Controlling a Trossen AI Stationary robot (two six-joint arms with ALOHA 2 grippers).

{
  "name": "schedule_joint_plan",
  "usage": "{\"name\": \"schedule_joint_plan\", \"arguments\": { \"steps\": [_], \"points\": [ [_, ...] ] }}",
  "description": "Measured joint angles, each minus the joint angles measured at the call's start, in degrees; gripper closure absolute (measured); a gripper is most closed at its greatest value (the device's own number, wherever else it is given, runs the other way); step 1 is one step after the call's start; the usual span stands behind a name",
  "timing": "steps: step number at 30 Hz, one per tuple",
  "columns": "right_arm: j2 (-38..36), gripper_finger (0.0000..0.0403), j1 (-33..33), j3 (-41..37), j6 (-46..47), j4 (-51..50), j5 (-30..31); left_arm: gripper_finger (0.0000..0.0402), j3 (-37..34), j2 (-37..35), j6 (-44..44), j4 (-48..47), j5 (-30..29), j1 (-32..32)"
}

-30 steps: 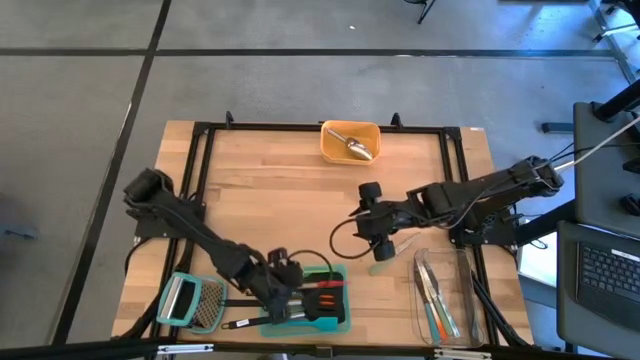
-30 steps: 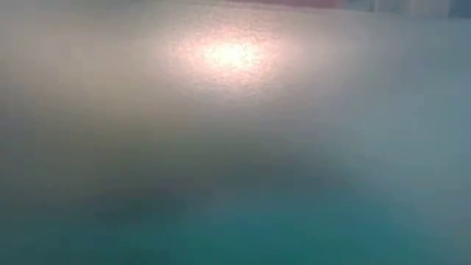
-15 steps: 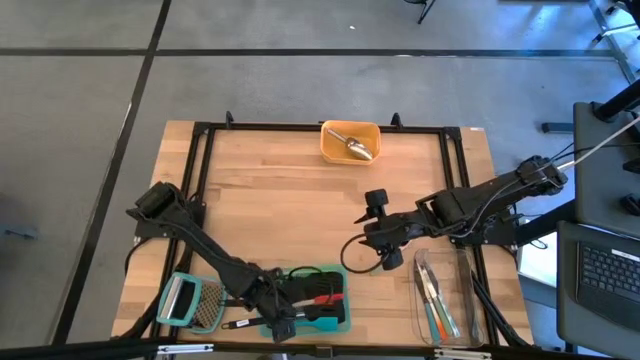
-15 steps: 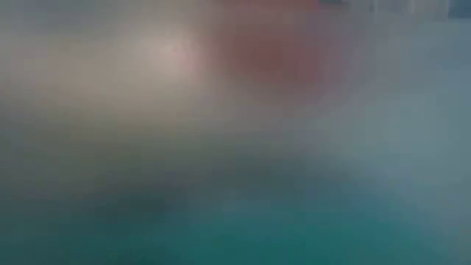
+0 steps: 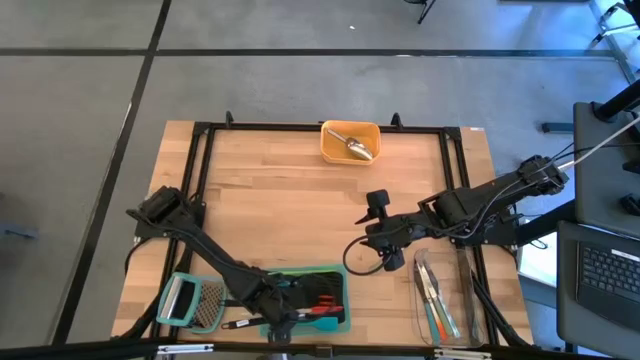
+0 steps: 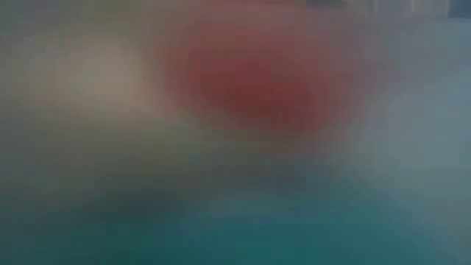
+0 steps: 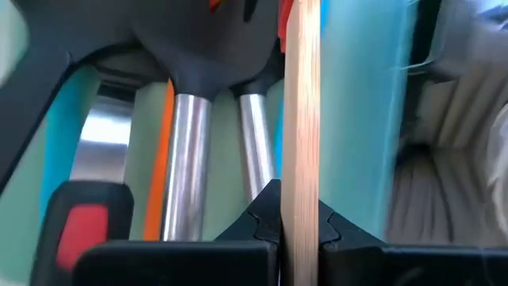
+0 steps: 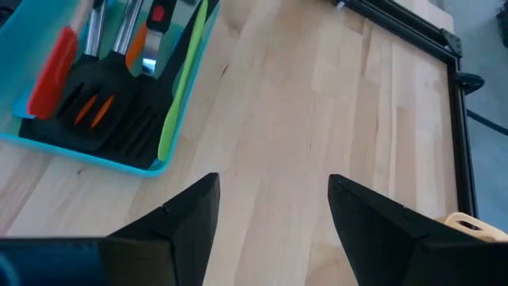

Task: Pick & Place Kitchen Items
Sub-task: Put the red spatula into the blue bin

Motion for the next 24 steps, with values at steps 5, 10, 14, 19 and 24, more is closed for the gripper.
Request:
{"name": "schedule_joint_plan", "arguments": {
  "steps": [5, 10, 14, 19, 24],
  "points": [
    [0.0, 0.0167, 0.0, 0.0, 0.2, 0.0, 0.4, 0.0400, 0.1, 2.2, 3.1, 2.6, 1.5, 1.1],
    [0.0, 0.0167, 0.0, 0.0, 0.2, -0.1, 0.4, 0.0400, 0.0, 2.2, 4.4, 2.6, -0.5, 1.2],
    [0.0, 0.0167, 0.0, 0.0, 0.2, -0.1, 0.4, 0.0397, 0.0, 2.2, 4.8, 2.7, -0.2, 1.2],
    [0.0, 0.0167, 0.0, 0.0, 0.4, -0.5, 0.4, 0.0381, 0.0, 2.2, 4.9, 3.2, -0.5, 1.2],
    [0.0, 0.0167, 0.0, 0.0, 1.1, -1.0, 0.4, 0.0347, 0.0, 2.2, 5.4, 3.2, -0.8, 1.2]
  ]
}}
